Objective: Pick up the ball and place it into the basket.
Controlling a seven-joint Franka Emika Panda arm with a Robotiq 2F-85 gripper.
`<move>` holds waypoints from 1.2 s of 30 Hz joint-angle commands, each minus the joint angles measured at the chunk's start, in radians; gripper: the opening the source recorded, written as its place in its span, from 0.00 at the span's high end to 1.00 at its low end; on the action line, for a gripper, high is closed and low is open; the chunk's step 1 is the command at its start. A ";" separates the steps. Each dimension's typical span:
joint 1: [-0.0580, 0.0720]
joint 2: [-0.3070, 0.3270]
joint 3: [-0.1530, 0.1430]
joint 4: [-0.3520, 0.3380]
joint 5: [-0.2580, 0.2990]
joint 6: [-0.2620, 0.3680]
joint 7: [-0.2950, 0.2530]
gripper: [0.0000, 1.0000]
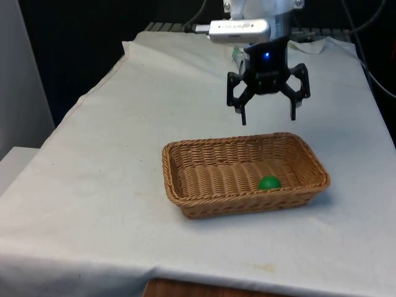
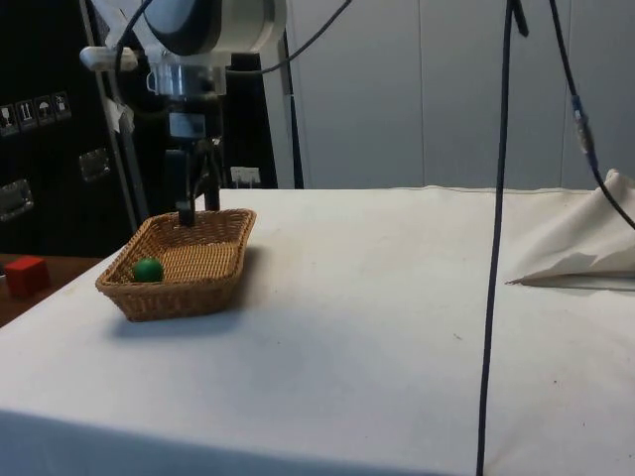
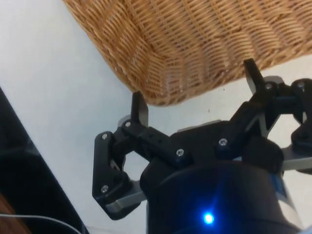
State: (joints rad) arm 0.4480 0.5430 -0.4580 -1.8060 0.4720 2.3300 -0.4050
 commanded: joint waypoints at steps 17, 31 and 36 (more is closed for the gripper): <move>0.016 -0.123 -0.009 -0.112 -0.087 0.007 0.072 0.00; 0.021 -0.226 -0.007 -0.201 -0.168 0.007 0.140 0.00; 0.021 -0.253 -0.006 -0.224 -0.191 0.007 0.159 0.00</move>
State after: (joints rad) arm 0.4610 0.2990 -0.4560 -2.0200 0.2990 2.3300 -0.2630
